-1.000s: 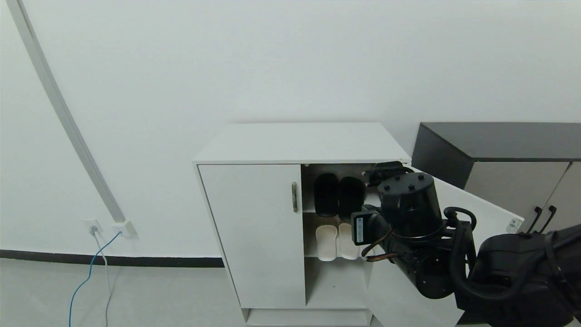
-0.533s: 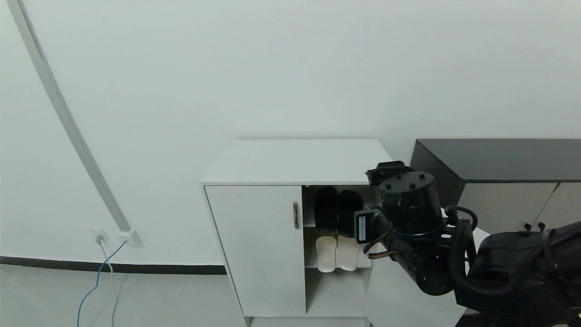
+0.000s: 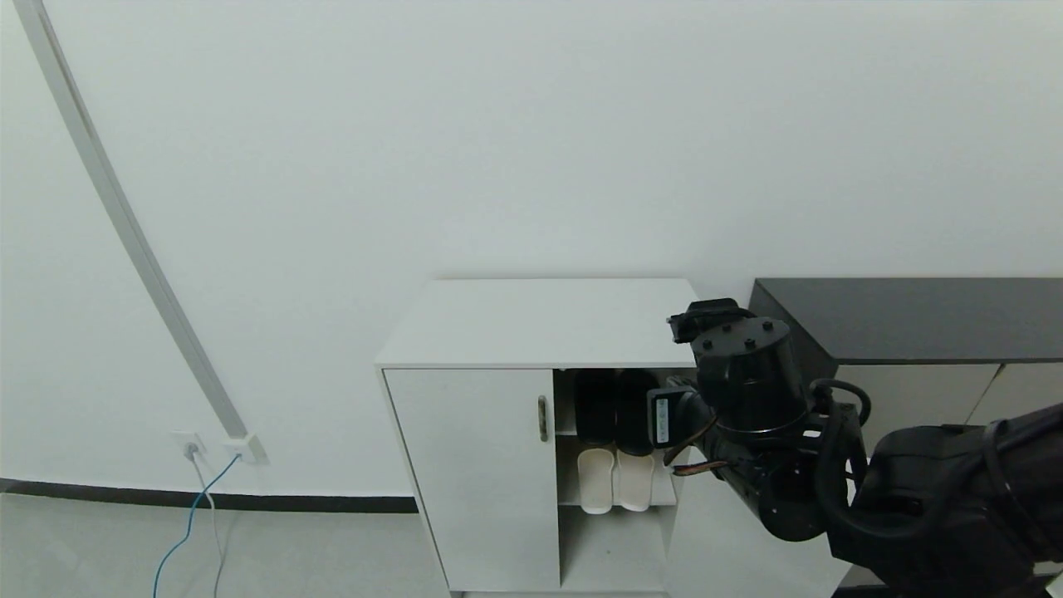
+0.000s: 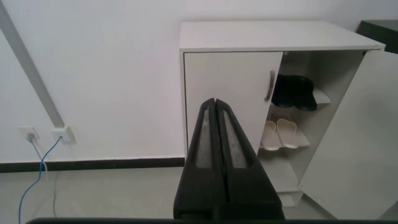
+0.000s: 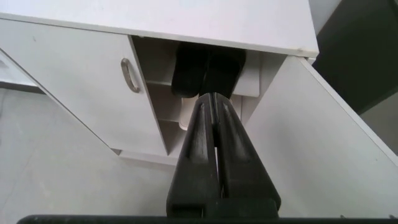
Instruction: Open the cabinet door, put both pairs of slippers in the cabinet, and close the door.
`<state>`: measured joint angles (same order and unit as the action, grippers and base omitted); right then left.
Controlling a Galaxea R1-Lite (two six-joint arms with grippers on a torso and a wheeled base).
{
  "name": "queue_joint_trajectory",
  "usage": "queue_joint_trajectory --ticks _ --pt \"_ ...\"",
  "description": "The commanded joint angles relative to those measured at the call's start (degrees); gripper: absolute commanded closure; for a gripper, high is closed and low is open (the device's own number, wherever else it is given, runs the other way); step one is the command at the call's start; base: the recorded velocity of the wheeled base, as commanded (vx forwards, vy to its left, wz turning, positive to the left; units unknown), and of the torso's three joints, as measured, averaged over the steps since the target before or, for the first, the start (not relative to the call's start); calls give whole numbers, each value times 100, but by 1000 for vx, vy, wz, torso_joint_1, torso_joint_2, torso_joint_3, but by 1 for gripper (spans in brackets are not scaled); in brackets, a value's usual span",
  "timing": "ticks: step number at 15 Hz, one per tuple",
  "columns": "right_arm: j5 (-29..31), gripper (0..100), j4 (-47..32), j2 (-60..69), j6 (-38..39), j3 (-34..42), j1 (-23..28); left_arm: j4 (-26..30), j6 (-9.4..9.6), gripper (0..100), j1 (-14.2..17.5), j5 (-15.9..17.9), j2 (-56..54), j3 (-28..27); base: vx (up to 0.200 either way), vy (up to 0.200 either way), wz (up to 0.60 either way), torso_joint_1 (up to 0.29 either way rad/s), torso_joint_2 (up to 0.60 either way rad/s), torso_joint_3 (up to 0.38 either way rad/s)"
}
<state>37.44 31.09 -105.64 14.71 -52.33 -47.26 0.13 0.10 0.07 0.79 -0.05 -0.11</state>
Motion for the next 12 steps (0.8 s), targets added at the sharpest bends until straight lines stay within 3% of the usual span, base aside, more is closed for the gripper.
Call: queue_joint_trajectory --ticks 1,5,10,12 --pt "-17 100 3 -9 -4 13 -11 -5 -1 100 1 0 5 2 0 0 0 0 0 0" --pt "-26 100 3 -9 5 39 -11 4 -1 100 1 0 5 2 0 0 0 0 0 0" --pt "-96 100 91 -9 -4 65 -2 -5 -1 100 1 0 5 2 0 0 -600 2 0 1" --pt "-96 100 91 -9 -21 74 33 4 -1 100 1 0 5 2 0 0 0 0 0 0"
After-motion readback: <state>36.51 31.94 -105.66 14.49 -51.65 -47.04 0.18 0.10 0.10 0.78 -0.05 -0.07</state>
